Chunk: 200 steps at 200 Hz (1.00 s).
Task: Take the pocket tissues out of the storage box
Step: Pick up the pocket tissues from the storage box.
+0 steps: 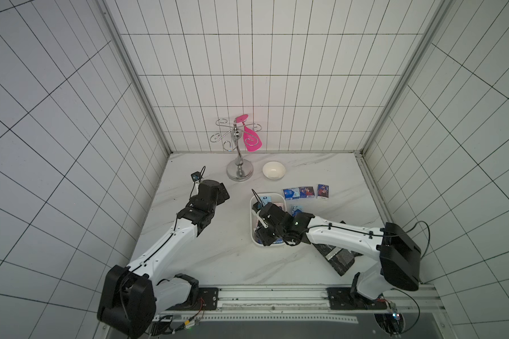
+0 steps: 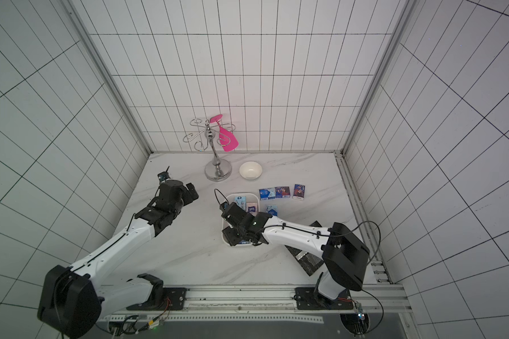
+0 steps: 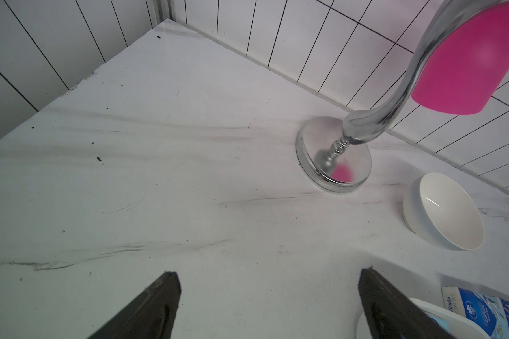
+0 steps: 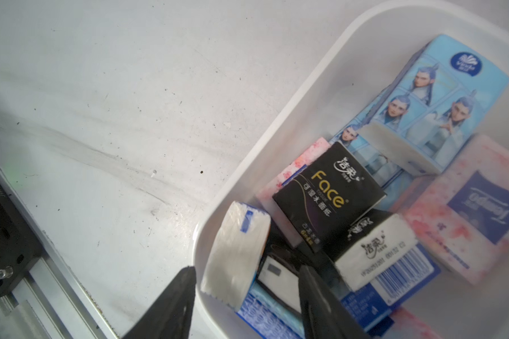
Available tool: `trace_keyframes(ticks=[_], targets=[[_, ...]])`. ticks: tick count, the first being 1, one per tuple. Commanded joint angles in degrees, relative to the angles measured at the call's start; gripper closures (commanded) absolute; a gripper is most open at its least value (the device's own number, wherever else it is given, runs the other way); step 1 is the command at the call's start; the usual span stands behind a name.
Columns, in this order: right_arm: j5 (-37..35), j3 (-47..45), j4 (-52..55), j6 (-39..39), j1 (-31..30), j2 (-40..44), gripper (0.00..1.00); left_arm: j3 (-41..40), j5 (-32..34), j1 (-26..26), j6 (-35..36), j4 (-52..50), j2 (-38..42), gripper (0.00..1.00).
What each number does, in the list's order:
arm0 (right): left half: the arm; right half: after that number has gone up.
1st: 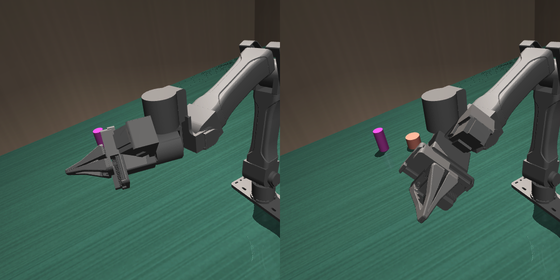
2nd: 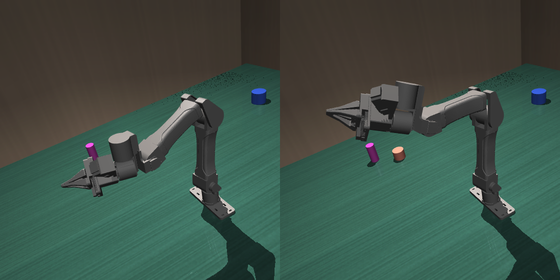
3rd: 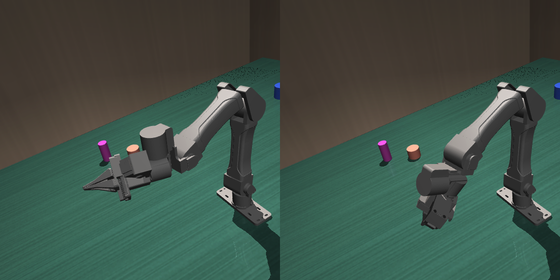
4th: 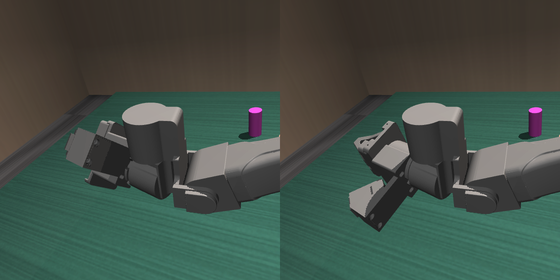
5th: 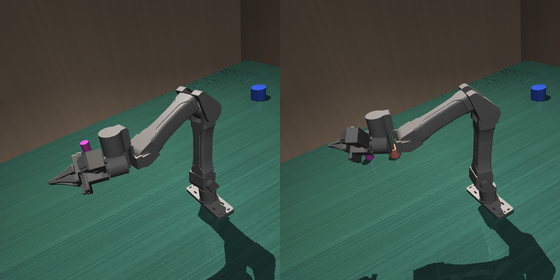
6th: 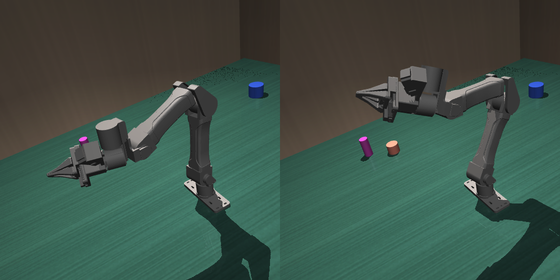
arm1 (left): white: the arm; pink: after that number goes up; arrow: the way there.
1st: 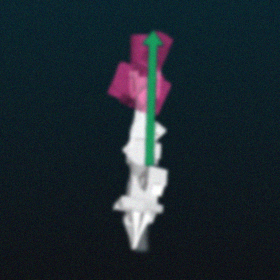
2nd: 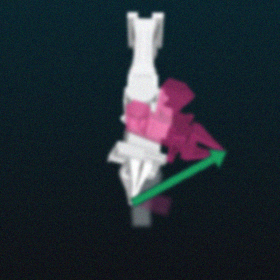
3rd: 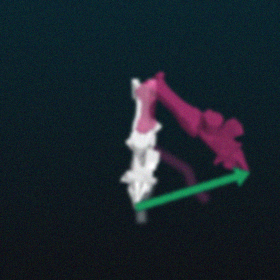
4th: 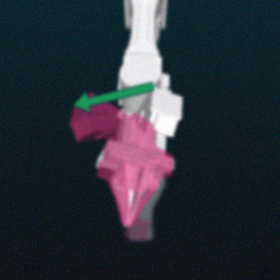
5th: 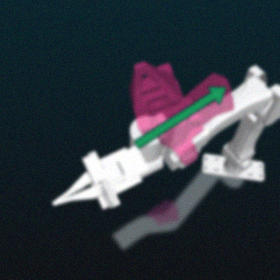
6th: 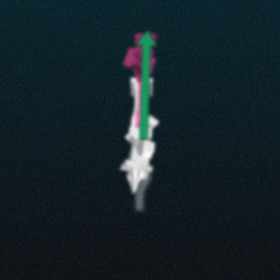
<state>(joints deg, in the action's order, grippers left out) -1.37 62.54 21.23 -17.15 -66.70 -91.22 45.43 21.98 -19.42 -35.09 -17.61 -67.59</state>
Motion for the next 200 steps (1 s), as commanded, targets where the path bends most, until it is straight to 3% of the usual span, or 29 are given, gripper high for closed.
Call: trace_keyframes(ticks=[1, 154, 200], targets=[[-0.66, 2.73, -0.71, -0.17, -0.97, -1.14, 0.4, 0.11, -0.19, 0.0, -0.16, 0.47, -0.15, 0.02], [-1.08, 3.57, -1.01, -0.85, -2.04, -4.2, 0.49, 0.1, -0.36, 0.0, -0.46, 0.38, -0.25, 0.02], [-1.23, 3.47, -0.92, -1.31, -2.15, -5.56, 0.57, -0.06, -0.09, 0.0, -0.37, 0.29, 0.26, 0.02]])
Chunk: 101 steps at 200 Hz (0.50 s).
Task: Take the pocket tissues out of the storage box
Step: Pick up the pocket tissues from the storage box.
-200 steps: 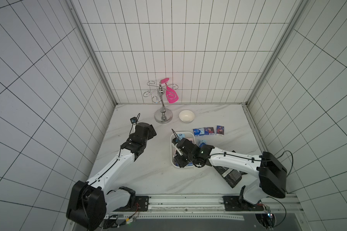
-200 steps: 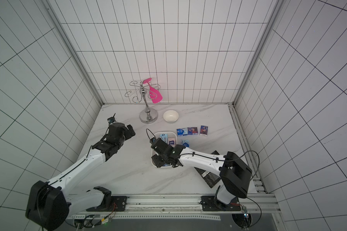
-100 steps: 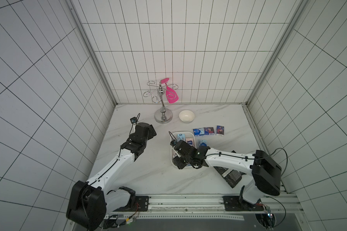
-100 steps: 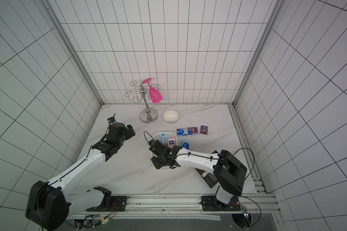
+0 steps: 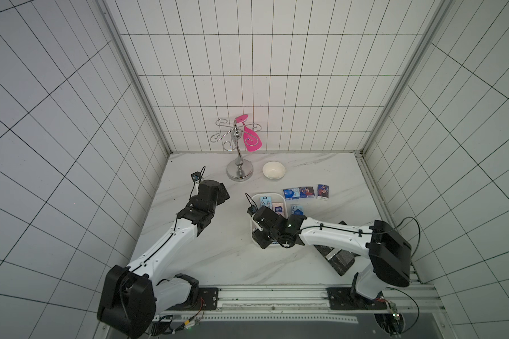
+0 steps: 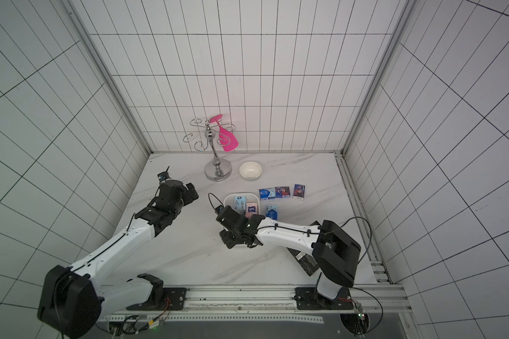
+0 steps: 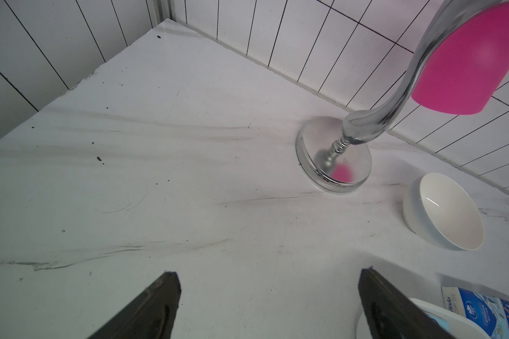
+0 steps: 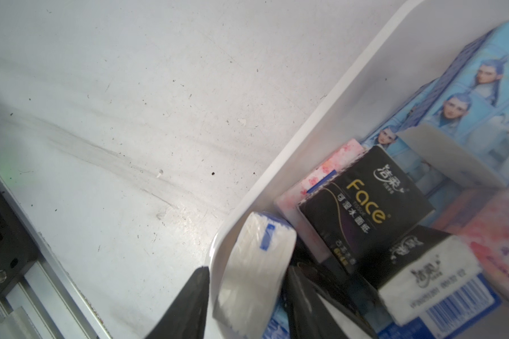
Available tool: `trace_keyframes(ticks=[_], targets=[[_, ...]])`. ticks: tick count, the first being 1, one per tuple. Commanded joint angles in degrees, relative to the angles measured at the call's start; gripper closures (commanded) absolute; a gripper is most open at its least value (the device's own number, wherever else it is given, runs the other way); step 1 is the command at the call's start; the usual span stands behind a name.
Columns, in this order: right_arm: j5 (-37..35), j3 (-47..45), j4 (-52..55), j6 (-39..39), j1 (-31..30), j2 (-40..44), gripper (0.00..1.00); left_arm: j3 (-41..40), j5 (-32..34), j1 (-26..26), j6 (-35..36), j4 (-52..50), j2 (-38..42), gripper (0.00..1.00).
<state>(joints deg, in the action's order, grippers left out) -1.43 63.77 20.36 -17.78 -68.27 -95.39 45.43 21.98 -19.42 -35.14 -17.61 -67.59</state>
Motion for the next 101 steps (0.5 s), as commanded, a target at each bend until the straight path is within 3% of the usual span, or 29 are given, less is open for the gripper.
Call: trace_keyframes(ticks=[1, 65, 101], targets=[[-1.18, 2.24, -0.01, -0.68, -0.56, -1.38, 0.58, -0.07, -0.09, 0.0, -0.31, 0.29, 0.31, 0.02], [-2.44, 2.12, 0.78, -1.07, -0.56, -0.17, 0.73, -0.11, -0.25, -0.01, -0.32, 0.29, 0.44, 0.02], [-2.6, 2.01, 0.38, -1.29, -0.62, 3.04, 0.76, -0.07, -0.1, 0.0, -0.12, 0.2, 0.76, 0.02]])
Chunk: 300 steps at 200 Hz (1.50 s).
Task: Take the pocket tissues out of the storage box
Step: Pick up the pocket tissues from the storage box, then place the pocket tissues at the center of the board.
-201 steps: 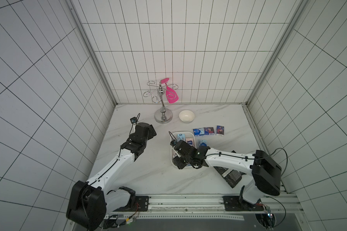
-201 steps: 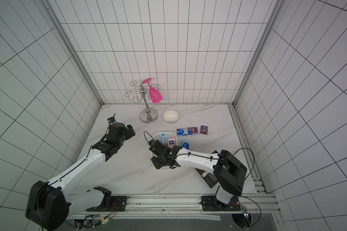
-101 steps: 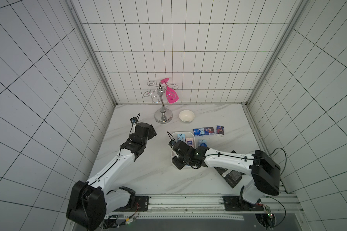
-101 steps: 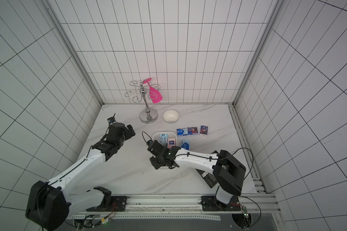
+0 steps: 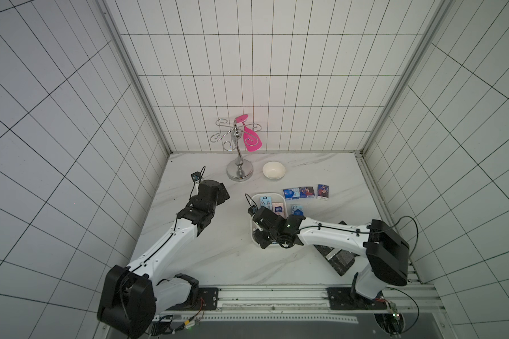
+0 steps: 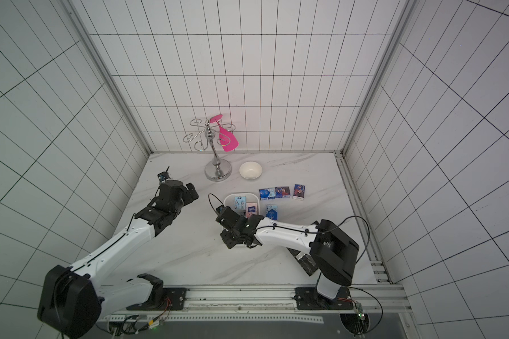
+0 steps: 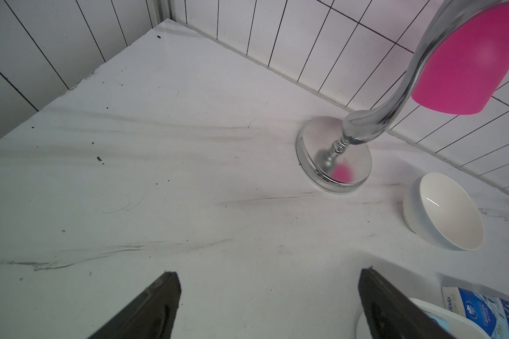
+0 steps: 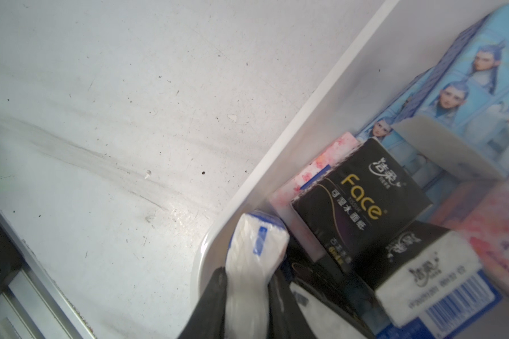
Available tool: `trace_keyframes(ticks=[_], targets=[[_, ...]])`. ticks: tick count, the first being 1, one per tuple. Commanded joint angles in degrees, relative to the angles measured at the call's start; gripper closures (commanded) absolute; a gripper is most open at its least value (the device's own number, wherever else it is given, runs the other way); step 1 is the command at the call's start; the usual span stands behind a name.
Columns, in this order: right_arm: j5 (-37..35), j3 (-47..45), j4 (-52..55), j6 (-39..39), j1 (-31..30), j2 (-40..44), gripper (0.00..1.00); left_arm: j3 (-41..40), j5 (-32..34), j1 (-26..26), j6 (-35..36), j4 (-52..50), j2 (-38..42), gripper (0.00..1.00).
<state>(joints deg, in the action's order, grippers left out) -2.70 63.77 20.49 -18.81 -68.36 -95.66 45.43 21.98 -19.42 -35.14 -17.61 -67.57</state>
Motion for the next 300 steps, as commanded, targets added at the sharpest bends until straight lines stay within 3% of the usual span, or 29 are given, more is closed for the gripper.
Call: trace_keyframes(ticks=[1, 81, 134, 163, 206, 254, 300], targets=[[-1.38, 2.04, 0.25, -0.26, -0.54, 3.43, 0.76, -0.03, -0.09, 0.0, -0.11, 0.2, 0.76, 0.02], [-9.35, 2.21, 2.93, 1.53, 0.95, 12.36, 0.77, 0.04, 0.61, 0.0, 0.31, 0.13, 1.81, 0.02], [-12.16, -0.12, 3.15, 1.91, 8.42, 19.73, 0.79, 0.36, -0.18, 0.0, 0.76, 0.12, 2.04, 0.02], [-18.32, -1.28, 5.67, 2.79, 13.64, 21.84, 0.8, 0.51, 0.08, 0.0, 0.95, 0.12, 2.2, 0.02], [-28.9, -3.87, 9.79, 3.34, 22.46, 21.18, 0.8, 0.4, 0.24, 0.0, 0.96, 0.16, 2.27, 0.02], [-28.74, -5.69, 9.83, 3.25, 29.33, 16.01, 0.8, 0.41, -0.44, -0.03, 0.64, 0.2, 1.55, 0.02], [-25.55, -4.09, 7.28, 3.21, 31.18, 5.67, 0.81, 0.28, -0.97, 0.0, 0.14, 0.2, 1.05, 0.02]])
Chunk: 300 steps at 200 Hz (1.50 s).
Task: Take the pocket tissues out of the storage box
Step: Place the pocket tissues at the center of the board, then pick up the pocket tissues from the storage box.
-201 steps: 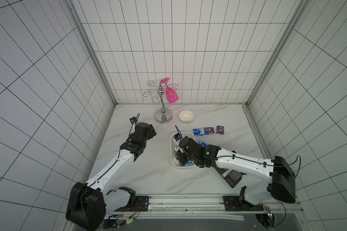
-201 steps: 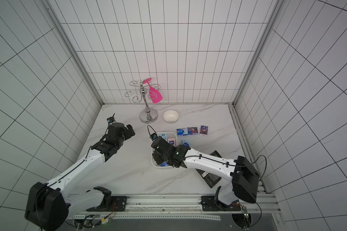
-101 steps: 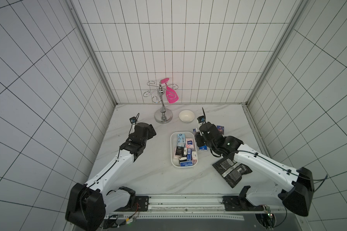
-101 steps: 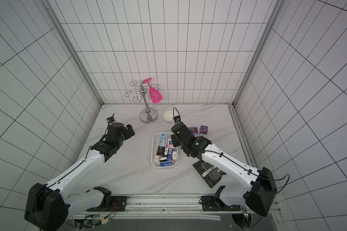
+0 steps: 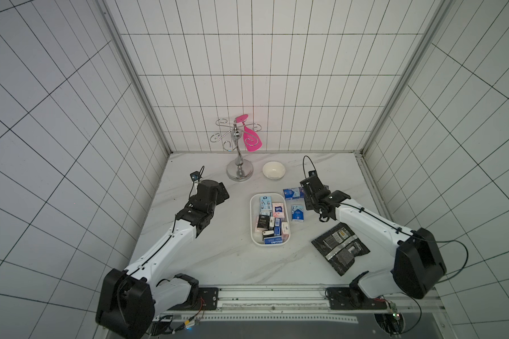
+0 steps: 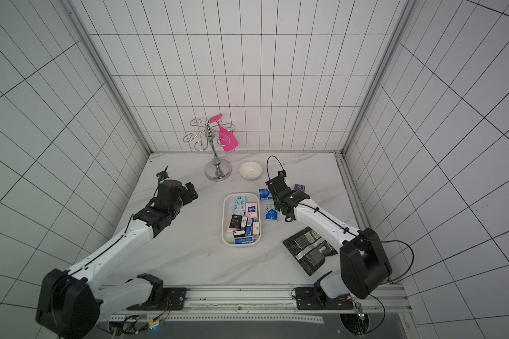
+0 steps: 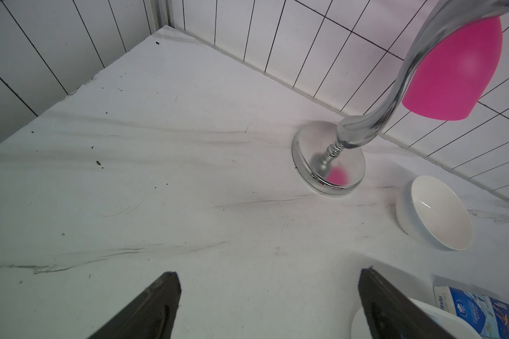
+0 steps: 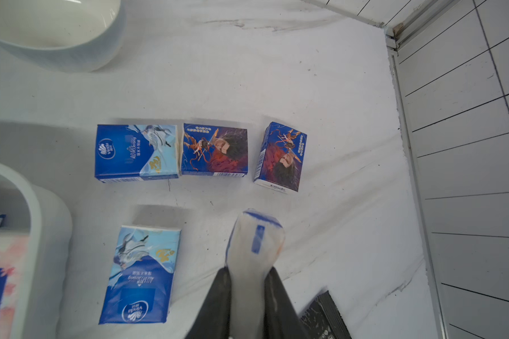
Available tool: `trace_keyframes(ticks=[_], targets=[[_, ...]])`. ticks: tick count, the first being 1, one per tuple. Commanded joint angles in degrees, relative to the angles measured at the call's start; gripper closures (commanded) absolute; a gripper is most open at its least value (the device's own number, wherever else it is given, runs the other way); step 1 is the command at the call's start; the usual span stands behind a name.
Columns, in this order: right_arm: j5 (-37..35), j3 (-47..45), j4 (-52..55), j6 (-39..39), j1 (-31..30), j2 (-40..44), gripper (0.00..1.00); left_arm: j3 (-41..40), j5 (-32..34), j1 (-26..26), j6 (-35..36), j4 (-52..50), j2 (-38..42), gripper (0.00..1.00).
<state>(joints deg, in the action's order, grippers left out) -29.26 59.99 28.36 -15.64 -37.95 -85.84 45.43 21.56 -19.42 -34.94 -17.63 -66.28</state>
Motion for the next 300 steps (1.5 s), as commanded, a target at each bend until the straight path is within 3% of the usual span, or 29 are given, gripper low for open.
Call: trace_keyframes(ticks=[1, 49, 94, 119, 222, 300], targets=[[1.07, -0.22, -0.59, 0.02, 0.78, -4.32, 0.81, 0.23, -0.56, 0.0, -0.05, 0.23, -0.2, 0.02], [2.44, 1.7, 0.19, 0.08, 0.86, -10.07, 0.79, -0.08, 0.85, 0.0, -0.31, 0.23, 0.03, 0.02], [5.46, 2.1, -0.31, -0.26, 0.84, -12.11, 0.65, -0.13, 0.41, 0.0, -0.75, 0.31, -0.65, 0.02], [6.64, 2.13, -1.02, -0.54, 0.78, -11.64, 0.57, -0.09, 0.41, 0.0, -0.83, 0.31, -0.72, 0.02], [12.69, 1.53, -1.89, -1.41, 0.28, -5.18, 0.51, -0.4, 0.76, 0.0, -0.83, 0.38, -0.47, 0.02], [19.95, 2.44, -0.05, -3.56, -13.38, 4.86, 0.49, 0.06, 0.52, -0.01, -0.66, 0.4, -1.51, 0.02]])
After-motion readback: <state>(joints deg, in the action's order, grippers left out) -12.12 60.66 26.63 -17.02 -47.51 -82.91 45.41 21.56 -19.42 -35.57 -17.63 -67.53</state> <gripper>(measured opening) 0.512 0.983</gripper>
